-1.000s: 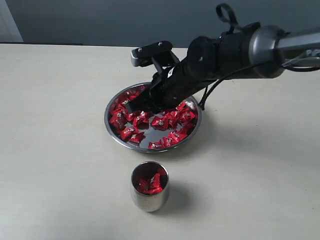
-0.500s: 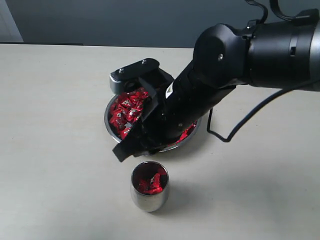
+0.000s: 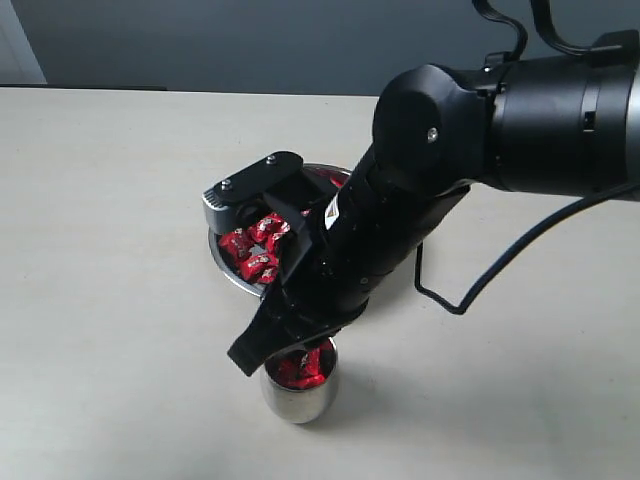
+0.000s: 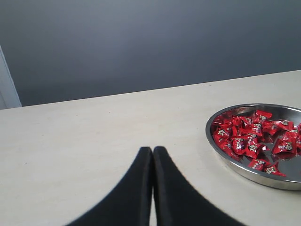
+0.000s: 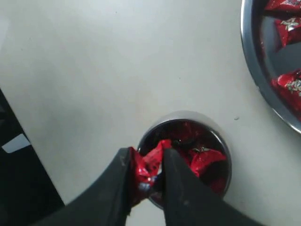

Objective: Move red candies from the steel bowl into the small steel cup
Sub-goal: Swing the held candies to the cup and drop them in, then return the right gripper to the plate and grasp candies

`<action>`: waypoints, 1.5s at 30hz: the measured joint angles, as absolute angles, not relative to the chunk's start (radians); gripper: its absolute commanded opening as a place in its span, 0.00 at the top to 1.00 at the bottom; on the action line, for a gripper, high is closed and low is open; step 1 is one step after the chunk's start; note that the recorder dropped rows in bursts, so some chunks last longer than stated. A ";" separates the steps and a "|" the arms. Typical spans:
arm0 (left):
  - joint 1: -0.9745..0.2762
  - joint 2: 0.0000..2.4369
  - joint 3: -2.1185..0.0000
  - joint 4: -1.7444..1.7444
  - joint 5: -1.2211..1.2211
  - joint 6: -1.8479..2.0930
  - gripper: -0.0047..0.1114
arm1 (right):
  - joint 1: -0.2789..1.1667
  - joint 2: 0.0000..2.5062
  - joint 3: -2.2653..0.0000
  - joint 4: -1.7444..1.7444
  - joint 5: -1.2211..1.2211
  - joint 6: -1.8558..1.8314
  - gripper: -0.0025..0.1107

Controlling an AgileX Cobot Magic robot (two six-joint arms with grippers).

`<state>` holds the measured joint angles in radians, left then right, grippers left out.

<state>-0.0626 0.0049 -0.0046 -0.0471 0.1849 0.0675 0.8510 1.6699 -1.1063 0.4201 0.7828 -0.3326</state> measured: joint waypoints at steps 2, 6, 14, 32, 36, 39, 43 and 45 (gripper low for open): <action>-0.063 0.005 -0.005 -0.047 0.185 0.068 0.94 | 0.851 1.670 -1.106 0.402 0.785 -0.335 0.73; -0.063 0.005 -0.005 -0.047 0.185 0.068 0.94 | 0.851 1.670 -1.106 0.380 0.785 -0.337 0.64; -0.063 0.005 -0.005 -0.047 0.185 0.068 0.94 | 0.851 1.670 -1.106 0.362 0.773 -0.337 0.64; -0.063 0.005 -0.005 -0.047 0.185 0.068 0.94 | 0.662 1.879 -1.106 -0.041 0.254 0.063 0.64; -0.063 0.005 -0.005 -0.047 0.185 0.068 0.94 | 0.662 1.973 -1.141 -0.055 0.197 0.058 0.64; -0.063 0.005 -0.005 -0.047 0.185 0.068 0.94 | 0.662 2.049 -1.228 -0.067 0.214 0.058 0.64; -0.063 0.005 -0.005 -0.047 0.185 0.068 0.94 | 0.662 2.104 -1.324 -0.073 0.360 0.058 0.64; -0.063 0.005 -0.005 -0.047 0.185 0.068 0.94 | 0.662 2.110 -1.335 -0.077 0.414 0.058 0.64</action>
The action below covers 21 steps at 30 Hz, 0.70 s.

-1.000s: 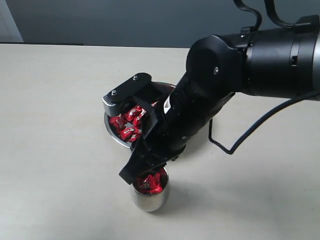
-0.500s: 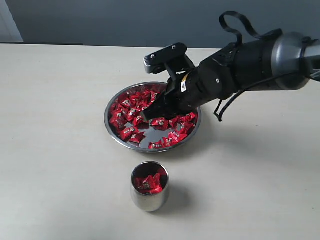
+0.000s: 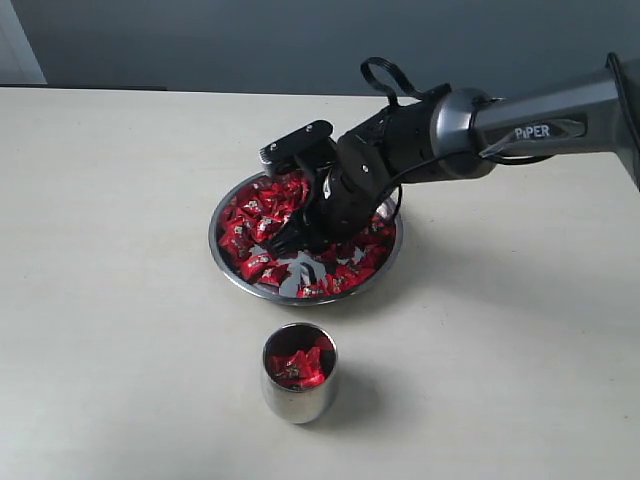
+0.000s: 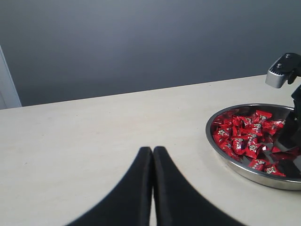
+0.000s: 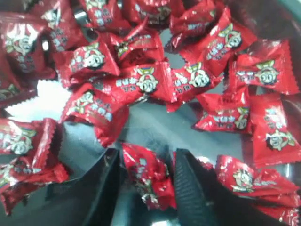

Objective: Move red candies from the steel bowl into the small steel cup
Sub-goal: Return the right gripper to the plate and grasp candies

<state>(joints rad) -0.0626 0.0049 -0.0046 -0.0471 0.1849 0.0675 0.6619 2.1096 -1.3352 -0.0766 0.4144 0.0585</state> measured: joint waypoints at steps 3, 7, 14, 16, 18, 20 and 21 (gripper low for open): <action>-0.063 0.005 -0.005 -0.047 0.185 0.068 0.94 | 0.662 2.112 -1.339 -0.077 0.450 0.056 0.64; -0.063 0.005 -0.005 -0.047 0.185 0.068 0.94 | 0.662 2.125 -1.339 -0.077 0.456 0.056 0.78; -0.063 0.005 -0.005 -0.047 0.185 0.068 0.94 | 0.662 2.080 -1.339 -0.056 0.450 0.056 0.98; -0.063 0.005 -0.005 -0.047 0.185 0.068 0.94 | 0.662 2.038 -1.339 -0.038 0.460 0.056 0.98; -0.063 0.005 -0.005 -0.047 0.185 0.068 0.94 | 0.662 1.982 -1.339 -0.014 0.498 0.056 0.98; -0.063 0.005 -0.005 -0.047 0.185 0.068 0.94 | 0.684 1.898 -1.326 0.000 0.550 0.056 0.98; -0.063 0.005 -0.005 -0.047 0.185 0.068 0.94 | 0.698 1.865 -1.311 0.000 0.559 0.056 0.98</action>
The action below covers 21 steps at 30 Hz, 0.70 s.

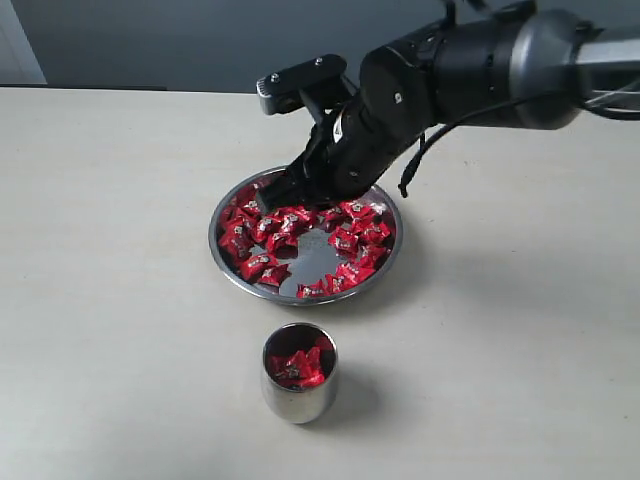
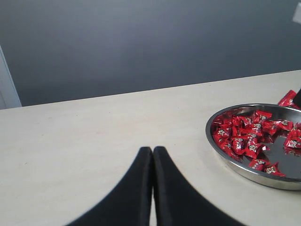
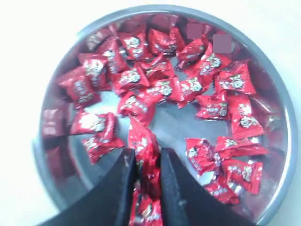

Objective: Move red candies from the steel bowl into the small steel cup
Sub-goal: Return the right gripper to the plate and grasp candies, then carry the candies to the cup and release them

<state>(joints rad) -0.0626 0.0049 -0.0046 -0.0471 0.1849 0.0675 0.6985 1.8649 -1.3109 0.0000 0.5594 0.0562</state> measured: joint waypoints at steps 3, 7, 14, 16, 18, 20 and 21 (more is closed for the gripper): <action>-0.063 0.005 -0.005 -0.047 0.185 0.068 0.94 | 0.755 1.769 -1.244 0.006 0.576 0.050 0.98; -0.063 0.005 -0.005 -0.047 0.185 0.068 0.94 | 0.834 1.681 -1.137 0.013 0.587 0.048 0.98; -0.063 0.005 -0.005 -0.047 0.185 0.068 0.94 | 0.883 1.625 -1.023 0.073 0.601 0.046 0.98; -0.063 0.005 -0.005 -0.047 0.185 0.068 0.94 | 0.883 1.625 -1.015 0.092 0.604 0.046 0.98; -0.063 0.005 -0.005 -0.047 0.185 0.068 0.94 | 0.883 1.625 -1.013 0.117 0.604 0.042 0.98; -0.063 0.005 -0.005 -0.047 0.185 0.068 0.94 | 0.883 1.622 -1.013 0.135 0.605 0.031 0.98; -0.063 0.005 -0.005 -0.047 0.185 0.068 0.94 | 0.883 1.622 -1.013 0.145 0.608 0.022 0.98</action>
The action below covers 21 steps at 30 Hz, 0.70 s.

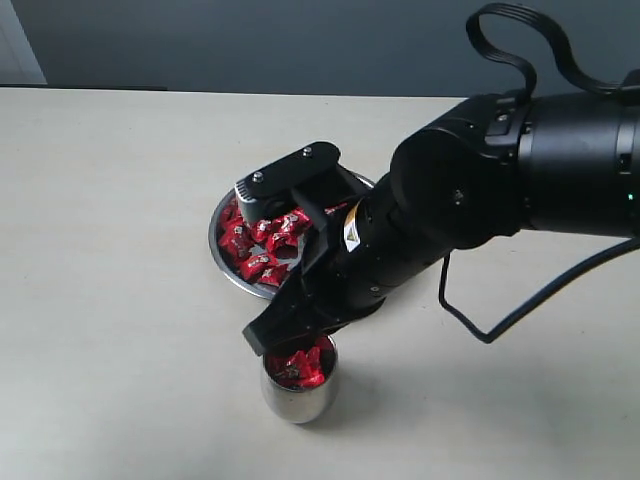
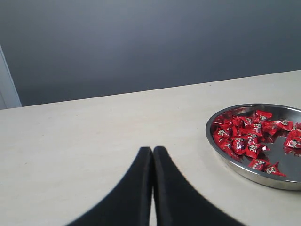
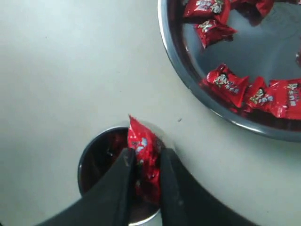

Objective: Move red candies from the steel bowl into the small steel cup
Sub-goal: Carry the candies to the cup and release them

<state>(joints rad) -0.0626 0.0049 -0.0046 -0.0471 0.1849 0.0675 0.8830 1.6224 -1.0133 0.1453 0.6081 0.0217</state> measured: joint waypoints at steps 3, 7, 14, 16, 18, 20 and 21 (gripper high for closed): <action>-0.063 0.005 -0.005 -0.047 0.185 0.068 0.94 | 0.883 1.622 -1.013 0.170 0.634 -0.016 0.93; -0.063 0.005 -0.005 -0.047 0.185 0.068 0.94 | 0.883 1.622 -1.011 0.208 0.670 -0.080 0.78; -0.063 0.005 -0.005 -0.047 0.185 0.068 0.94 | 0.885 1.622 -1.011 0.236 0.674 -0.122 0.72; -0.063 0.005 -0.005 -0.047 0.185 0.068 0.94 | 0.885 1.622 -1.011 0.238 0.676 -0.124 0.72; -0.063 0.005 -0.005 -0.047 0.185 0.068 0.94 | 0.885 1.622 -1.011 0.238 0.680 -0.124 0.72; -0.063 0.005 -0.005 -0.047 0.185 0.068 0.94 | 0.885 1.622 -1.011 0.232 0.681 -0.124 0.72; -0.063 0.005 -0.005 -0.047 0.185 0.068 0.94 | 0.885 1.622 -1.011 0.218 0.673 -0.124 0.72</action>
<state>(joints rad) -0.0626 0.0049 -0.0046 -0.0471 0.1849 0.0675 0.8847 1.6224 -1.0111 0.2182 0.6726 -0.1243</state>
